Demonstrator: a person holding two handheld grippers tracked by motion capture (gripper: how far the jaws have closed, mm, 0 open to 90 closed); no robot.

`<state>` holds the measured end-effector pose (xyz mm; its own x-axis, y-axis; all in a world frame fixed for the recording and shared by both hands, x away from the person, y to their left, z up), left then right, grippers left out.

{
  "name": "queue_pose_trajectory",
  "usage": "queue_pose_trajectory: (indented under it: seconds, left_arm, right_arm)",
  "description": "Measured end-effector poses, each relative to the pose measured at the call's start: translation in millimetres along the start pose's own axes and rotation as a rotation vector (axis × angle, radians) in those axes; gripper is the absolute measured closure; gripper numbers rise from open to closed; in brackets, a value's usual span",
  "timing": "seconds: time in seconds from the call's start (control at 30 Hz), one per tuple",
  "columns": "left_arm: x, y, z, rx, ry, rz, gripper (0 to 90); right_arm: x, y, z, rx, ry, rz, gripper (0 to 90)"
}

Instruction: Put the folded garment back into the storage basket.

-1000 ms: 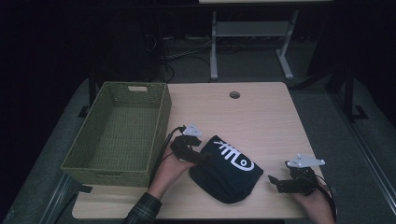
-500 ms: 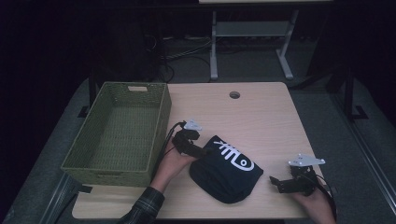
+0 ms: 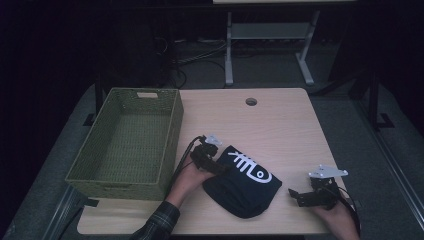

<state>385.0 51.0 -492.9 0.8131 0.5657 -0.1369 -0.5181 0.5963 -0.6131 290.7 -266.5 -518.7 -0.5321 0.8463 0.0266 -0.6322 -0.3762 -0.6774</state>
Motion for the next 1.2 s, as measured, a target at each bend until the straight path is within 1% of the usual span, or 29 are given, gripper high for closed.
queue_pose_trajectory:
  seconds: [0.03,0.07,0.1,0.17,0.23,0.3,0.33,0.4,0.5,0.53,0.57,0.6,0.63,0.67,0.7,0.73,0.8,0.93,1.0,1.03,1.07,1.13,1.17,1.2]
  left_arm:
    - [0.6,2.2,-2.3,0.024,0.009,0.008,16.9]
    - [0.6,2.2,-2.3,0.024,0.009,0.008,15.2]
    - [0.0,2.8,-4.2,0.031,0.008,0.019,14.8]
    - [-0.1,4.4,-5.6,0.053,0.012,0.006,14.8]
    - [-1.2,4.5,-6.6,0.042,0.010,0.015,14.8]
    - [-1.4,4.6,-6.3,0.045,0.012,0.013,15.0]
    - [-1.6,4.8,-5.6,0.046,0.023,0.005,16.2]
    - [-3.8,4.8,-4.5,0.040,0.046,-0.001,23.5]
    - [-6.1,5.5,-2.6,0.056,0.067,-0.028,36.1]
    - [-6.5,5.5,-2.6,0.058,0.066,-0.036,36.1]
    - [-7.2,5.4,-2.6,0.058,0.069,-0.040,38.1]
    - [-7.7,5.4,-2.4,0.061,0.071,-0.044,42.2]
    - [-8.4,5.4,-2.5,0.061,0.075,-0.045,42.2]
    - [-9.0,5.4,-2.4,0.063,0.078,-0.051,45.1]
    - [-10.1,5.3,-2.4,0.066,0.083,-0.055,50.4]
    - [-10.6,5.3,-2.5,0.068,0.083,-0.059,50.4]
    - [-11.5,5.3,-2.3,0.072,0.083,-0.064,55.1]
    - [-12.2,4.8,-2.2,0.080,0.086,-0.061,62.6]
    - [-11.8,4.1,-2.3,0.087,0.099,-0.047,65.8]
    - [-10.9,3.7,-2.0,0.099,0.106,-0.045,68.0]
    - [-11.0,3.2,-2.0,0.101,0.112,-0.032,68.0]
    - [-10.7,2.6,-1.4,0.107,0.120,-0.019,69.0]
    - [-10.8,1.2,0.1,0.119,0.129,-0.005,70.0]
    - [-10.8,1.2,0.1,0.119,0.129,-0.005,70.1]
  right_arm:
    - [0.0,0.0,0.0,0.000,0.000,0.000,1.6]
    - [0.0,0.0,0.0,0.000,0.000,0.000,1.6]
    - [0.0,0.0,0.0,0.000,0.000,0.000,1.6]
    - [0.0,0.0,0.0,0.000,0.000,0.000,1.6]
    - [0.0,0.0,0.0,0.000,0.000,0.000,1.6]
    - [0.1,0.0,0.0,0.000,-0.001,0.000,1.6]
    - [0.0,0.0,-0.1,0.000,-0.001,0.001,1.6]
    - [0.1,0.0,-0.1,0.000,-0.001,0.000,1.6]
    - [0.1,-0.2,-0.2,0.000,-0.001,0.000,1.6]
    - [0.1,-0.2,-0.2,0.000,-0.001,0.000,1.6]
    - [0.1,-0.2,-0.2,0.000,-0.001,0.001,1.6]
    - [0.2,-0.2,-0.2,0.000,-0.001,-0.001,1.6]
    - [0.2,-0.2,-0.2,0.000,-0.001,-0.001,1.6]
    - [0.1,-0.2,-0.2,0.000,-0.001,0.000,1.6]
    - [0.1,-0.2,-0.2,0.000,-0.001,0.001,1.6]
    - [0.1,-0.2,-0.2,0.000,-0.001,0.001,1.6]
    - [0.1,-0.2,-0.3,0.000,-0.001,0.001,1.6]
    - [0.1,-0.2,-0.3,0.000,-0.001,0.001,1.6]
    - [0.1,-0.2,-0.3,0.000,-0.001,0.001,1.6]
    - [0.1,-0.2,-0.3,0.000,-0.001,0.001,1.6]
    - [0.1,-0.2,-0.3,0.000,-0.001,0.001,1.6]
    - [0.1,-0.2,-0.3,0.000,-0.001,0.001,1.6]
    - [0.0,-0.2,-0.3,0.000,-0.001,0.002,1.6]
    - [0.0,-0.2,-0.3,0.000,-0.001,0.002,1.6]
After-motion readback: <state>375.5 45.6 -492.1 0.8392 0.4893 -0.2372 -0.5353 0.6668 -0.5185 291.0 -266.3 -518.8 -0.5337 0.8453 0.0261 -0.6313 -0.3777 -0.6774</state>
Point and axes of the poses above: each handheld gripper's, and its own axes: z roughly backward along the jaws, y roughly out of its underside, x roughly to its left, the point moved 5 cm from there along -z, roughly forward along the jaws, and after that the axes turned 2 degrees about x, right-handed, at the moved point
